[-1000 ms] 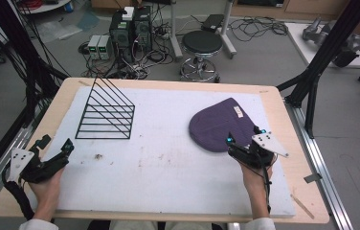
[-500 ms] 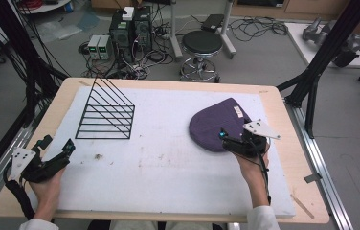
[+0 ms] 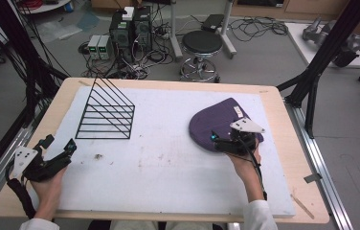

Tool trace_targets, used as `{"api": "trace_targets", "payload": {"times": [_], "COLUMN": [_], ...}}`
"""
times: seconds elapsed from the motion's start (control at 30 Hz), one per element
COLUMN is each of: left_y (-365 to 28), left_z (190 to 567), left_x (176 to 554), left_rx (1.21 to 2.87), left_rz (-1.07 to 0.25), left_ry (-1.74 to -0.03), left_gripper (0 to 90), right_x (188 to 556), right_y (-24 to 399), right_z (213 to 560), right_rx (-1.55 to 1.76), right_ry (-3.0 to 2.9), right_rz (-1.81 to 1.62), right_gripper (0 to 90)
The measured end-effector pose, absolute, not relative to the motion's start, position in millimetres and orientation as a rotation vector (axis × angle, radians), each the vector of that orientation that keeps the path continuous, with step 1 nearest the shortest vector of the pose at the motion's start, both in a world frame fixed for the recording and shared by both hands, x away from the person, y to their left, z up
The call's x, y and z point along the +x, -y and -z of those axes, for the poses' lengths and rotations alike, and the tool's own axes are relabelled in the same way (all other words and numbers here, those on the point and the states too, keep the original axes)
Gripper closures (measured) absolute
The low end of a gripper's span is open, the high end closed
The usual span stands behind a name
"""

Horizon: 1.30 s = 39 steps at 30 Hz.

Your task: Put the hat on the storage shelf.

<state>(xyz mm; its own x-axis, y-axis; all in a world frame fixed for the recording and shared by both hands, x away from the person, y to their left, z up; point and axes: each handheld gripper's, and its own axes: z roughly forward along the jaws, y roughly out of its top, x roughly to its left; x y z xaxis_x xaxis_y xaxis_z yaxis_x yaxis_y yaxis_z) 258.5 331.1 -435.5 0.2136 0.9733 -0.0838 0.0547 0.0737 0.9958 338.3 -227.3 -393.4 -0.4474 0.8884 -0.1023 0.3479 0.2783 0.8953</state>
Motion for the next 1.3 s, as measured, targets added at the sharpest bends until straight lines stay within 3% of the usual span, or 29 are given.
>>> {"api": "trace_targets", "payload": {"times": [1.3], "left_y": [-330.8], "left_z": [435.4], "left_x": [260.3], "left_rx": [1.258], "left_rz": [-0.919], "left_ry": [-1.111], "left_gripper": [22.3], "right_x": [376.2], "right_y": [186.7], "right_z": [425.8], "right_rx": [0.998], "right_ry": [-2.291], "right_rz": [-0.947], "right_gripper": [10.4]}}
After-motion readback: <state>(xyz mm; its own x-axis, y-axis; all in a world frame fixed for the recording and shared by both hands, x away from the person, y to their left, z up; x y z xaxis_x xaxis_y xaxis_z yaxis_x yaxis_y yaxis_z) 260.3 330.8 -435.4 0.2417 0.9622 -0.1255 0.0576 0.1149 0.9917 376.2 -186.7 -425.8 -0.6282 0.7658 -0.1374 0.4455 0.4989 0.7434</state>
